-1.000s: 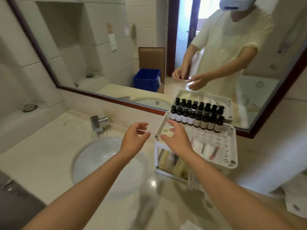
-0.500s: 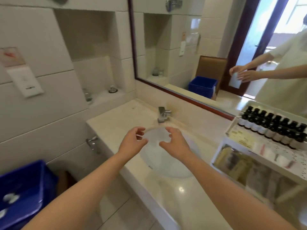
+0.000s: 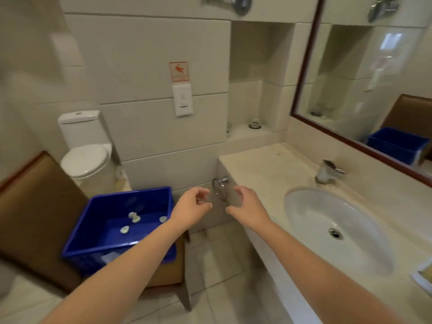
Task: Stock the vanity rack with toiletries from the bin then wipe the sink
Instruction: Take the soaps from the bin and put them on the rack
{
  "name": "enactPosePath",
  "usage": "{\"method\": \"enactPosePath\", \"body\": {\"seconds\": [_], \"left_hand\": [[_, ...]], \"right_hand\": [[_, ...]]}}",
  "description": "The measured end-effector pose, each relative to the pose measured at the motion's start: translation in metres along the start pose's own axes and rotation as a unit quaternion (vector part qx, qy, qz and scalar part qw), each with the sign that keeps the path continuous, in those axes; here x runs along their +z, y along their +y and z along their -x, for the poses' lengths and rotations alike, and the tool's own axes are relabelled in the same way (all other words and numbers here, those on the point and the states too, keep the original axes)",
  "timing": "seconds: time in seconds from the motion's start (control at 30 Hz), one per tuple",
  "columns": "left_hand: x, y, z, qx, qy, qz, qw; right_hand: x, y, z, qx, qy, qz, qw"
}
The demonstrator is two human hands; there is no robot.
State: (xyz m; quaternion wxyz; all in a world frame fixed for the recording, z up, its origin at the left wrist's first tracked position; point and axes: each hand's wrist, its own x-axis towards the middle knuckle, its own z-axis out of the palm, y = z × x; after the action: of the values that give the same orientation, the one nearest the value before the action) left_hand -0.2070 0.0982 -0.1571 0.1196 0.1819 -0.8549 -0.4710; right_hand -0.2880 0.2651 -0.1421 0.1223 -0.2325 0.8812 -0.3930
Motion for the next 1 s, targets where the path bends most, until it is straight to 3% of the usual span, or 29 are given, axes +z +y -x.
{"method": "enactPosePath", "body": {"seconds": [0.47, 1.0], "left_hand": [[-0.120, -0.111, 0.019, -0.119, 0.129, 0.006, 0.984], [-0.209, -0.193, -0.080, -0.212, 0.179, -0.036, 0.960]], "right_hand": [[0.132, -0.098, -0.049, -0.098, -0.117, 0.002, 0.988], [0.251, -0.153, -0.208, -0.128, -0.230, -0.007, 0.965]]}}
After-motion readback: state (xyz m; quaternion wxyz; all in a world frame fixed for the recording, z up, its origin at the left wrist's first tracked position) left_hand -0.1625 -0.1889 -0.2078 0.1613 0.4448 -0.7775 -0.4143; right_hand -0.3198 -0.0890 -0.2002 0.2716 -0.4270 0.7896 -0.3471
